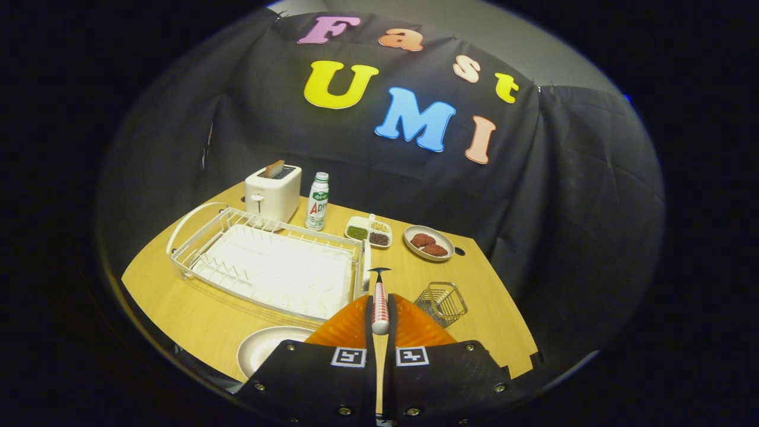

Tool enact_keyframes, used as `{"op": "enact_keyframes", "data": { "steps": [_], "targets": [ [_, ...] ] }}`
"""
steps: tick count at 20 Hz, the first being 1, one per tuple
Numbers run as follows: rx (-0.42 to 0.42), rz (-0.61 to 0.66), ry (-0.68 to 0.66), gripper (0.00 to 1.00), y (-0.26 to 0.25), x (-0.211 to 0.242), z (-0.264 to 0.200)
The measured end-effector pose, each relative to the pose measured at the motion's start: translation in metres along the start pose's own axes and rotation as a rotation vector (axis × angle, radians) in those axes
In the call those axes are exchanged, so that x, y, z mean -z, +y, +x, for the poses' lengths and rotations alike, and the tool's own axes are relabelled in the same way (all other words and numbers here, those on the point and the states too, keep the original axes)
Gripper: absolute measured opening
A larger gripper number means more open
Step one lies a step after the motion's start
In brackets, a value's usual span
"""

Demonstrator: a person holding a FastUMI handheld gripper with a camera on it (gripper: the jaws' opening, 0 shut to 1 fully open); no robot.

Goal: Take the plate from the dish rack, then take the spoon from the basket and place it into the plate.

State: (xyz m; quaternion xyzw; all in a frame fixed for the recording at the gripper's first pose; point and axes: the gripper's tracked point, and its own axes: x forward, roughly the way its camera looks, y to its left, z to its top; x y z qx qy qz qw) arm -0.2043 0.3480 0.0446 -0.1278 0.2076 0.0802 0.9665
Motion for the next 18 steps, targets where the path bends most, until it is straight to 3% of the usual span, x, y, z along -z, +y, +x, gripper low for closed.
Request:
{"op": "enact_keyframes", "data": {
  "steps": [10, 18],
  "targets": [
    [-0.167, -0.071, 0.036, 0.04, 0.066, 0.036, -0.049],
    [-0.231, -0.077, 0.112, 0.04, 0.082, 0.075, -0.06]
  ]
}}
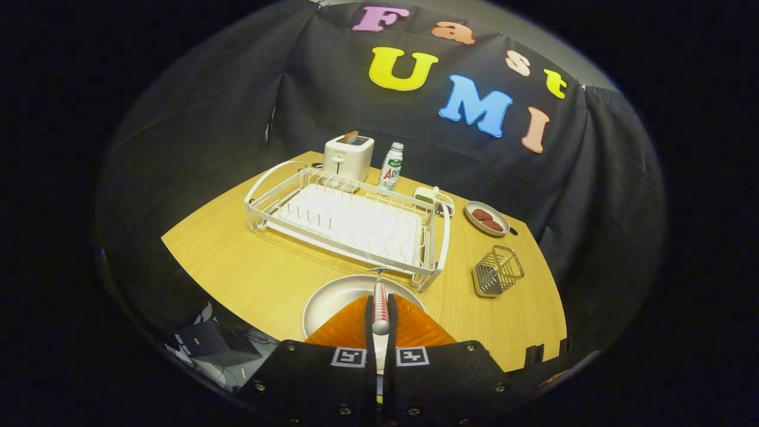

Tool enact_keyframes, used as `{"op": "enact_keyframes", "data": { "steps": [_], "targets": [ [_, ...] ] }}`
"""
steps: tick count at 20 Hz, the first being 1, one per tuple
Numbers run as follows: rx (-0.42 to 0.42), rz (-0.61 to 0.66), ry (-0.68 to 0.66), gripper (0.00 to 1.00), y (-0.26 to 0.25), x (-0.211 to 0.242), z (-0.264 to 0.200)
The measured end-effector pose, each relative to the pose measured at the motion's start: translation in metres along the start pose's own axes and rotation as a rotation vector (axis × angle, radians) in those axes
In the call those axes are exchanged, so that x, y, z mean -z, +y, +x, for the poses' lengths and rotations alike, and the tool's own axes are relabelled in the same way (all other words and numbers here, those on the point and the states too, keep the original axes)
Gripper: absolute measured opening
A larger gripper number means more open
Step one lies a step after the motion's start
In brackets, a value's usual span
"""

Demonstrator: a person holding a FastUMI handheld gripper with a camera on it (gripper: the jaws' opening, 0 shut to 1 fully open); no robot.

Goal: Take the plate from the dish rack, then take the spoon from the basket and place it into the plate.

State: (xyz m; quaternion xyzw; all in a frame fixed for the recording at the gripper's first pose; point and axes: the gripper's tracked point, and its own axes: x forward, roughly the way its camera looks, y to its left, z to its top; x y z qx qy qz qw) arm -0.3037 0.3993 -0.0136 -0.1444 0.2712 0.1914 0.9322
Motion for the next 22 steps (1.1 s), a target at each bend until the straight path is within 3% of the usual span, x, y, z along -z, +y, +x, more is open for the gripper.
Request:
{"op": "enact_keyframes", "data": {
  "steps": [10, 22],
  "targets": [
    [-0.065, 0.034, 0.107, 0.05, 0.005, 0.035, 0.02],
    [-0.06, 0.054, 0.094, 0.13, -0.01, 0.017, 0.038]
  ]
}}
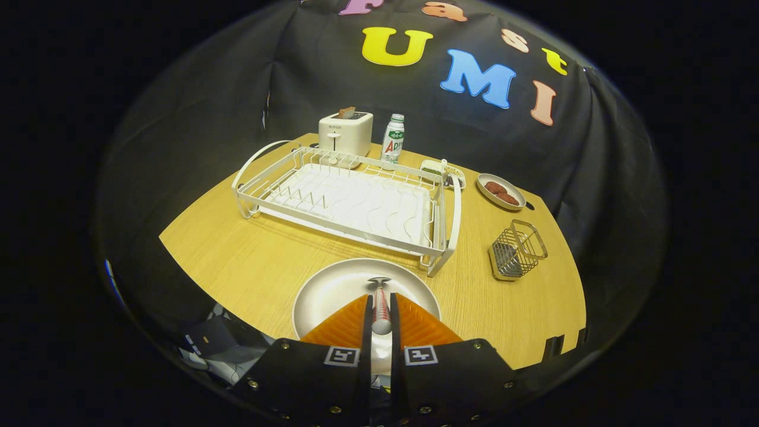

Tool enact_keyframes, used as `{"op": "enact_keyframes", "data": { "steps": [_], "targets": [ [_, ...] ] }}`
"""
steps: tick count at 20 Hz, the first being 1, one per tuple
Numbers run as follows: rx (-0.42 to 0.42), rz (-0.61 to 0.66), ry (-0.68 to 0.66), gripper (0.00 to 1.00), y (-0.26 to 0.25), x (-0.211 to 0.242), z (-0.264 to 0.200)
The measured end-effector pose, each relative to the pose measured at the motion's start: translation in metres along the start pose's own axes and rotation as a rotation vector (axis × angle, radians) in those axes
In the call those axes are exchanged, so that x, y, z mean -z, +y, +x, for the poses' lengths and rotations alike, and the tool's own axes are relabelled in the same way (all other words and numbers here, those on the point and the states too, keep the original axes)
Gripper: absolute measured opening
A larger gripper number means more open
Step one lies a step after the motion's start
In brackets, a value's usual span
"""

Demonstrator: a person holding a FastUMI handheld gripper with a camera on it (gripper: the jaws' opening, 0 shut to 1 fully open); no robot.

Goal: Take the plate from the dish rack, then take the spoon from the basket and place it into the plate.

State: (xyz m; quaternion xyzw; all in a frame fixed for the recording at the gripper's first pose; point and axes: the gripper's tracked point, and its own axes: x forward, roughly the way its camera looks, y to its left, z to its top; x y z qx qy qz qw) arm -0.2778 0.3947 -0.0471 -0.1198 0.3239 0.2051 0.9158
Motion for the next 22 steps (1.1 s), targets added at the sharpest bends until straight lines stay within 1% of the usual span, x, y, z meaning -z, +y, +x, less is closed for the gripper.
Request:
{"op": "enact_keyframes", "data": {
  "steps": [1, 2, 7, 16, 20, 22],
  "targets": [
    [0.001, 0.002, -0.006, 0.13, -0.001, -0.003, 0.001],
    [0.008, 0.002, -0.011, 0.18, -0.003, -0.005, 0.0],
    [0.017, 0.02, -0.028, 0.18, -0.009, -0.014, 0.002],
    [0.039, 0.041, -0.036, 0.18, -0.018, -0.017, 0.002],
    [0.07, 0.022, -0.085, 0.18, -0.029, -0.037, -0.012],
    [0.09, 0.017, -0.141, 0.17, -0.039, -0.058, -0.025]
  ]
}}
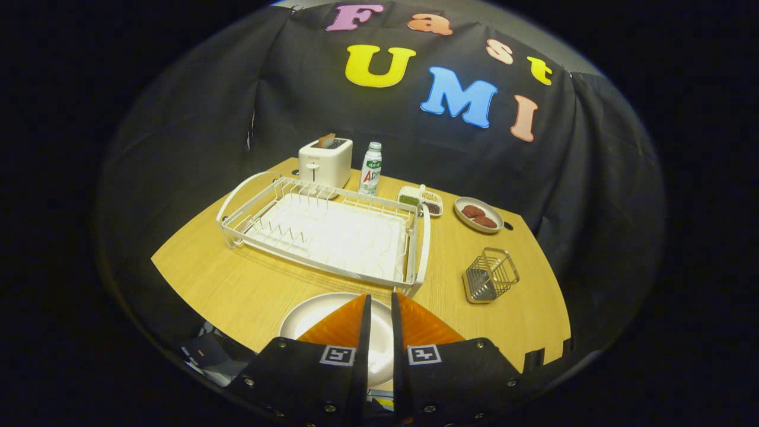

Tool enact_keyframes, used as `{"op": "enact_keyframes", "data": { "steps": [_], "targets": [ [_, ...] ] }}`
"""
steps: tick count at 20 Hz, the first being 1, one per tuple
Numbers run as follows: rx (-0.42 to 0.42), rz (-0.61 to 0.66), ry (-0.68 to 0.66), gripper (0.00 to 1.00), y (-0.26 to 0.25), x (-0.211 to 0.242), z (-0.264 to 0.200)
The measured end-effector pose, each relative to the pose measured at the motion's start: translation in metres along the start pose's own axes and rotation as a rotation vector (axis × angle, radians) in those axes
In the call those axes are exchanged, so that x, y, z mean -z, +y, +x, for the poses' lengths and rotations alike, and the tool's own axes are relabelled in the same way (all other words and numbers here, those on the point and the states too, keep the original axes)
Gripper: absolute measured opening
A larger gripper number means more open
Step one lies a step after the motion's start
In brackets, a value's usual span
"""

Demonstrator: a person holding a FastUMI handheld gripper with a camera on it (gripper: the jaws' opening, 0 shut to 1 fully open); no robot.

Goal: Take the plate from the dish rack, then take the spoon from the basket and place it into the plate.

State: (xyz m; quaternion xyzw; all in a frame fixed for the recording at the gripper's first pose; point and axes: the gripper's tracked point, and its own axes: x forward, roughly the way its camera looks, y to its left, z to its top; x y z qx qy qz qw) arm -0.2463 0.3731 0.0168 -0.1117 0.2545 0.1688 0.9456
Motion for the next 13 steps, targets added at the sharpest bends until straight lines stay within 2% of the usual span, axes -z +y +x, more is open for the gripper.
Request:
{"op": "enact_keyframes", "data": {
  "steps": [7, 13],
  "targets": [
    [0.087, 0.045, -0.255, 0.18, -0.052, -0.098, -0.045],
    [0.165, 0.105, -0.395, 0.17, -0.101, -0.144, -0.074]
  ]
}}
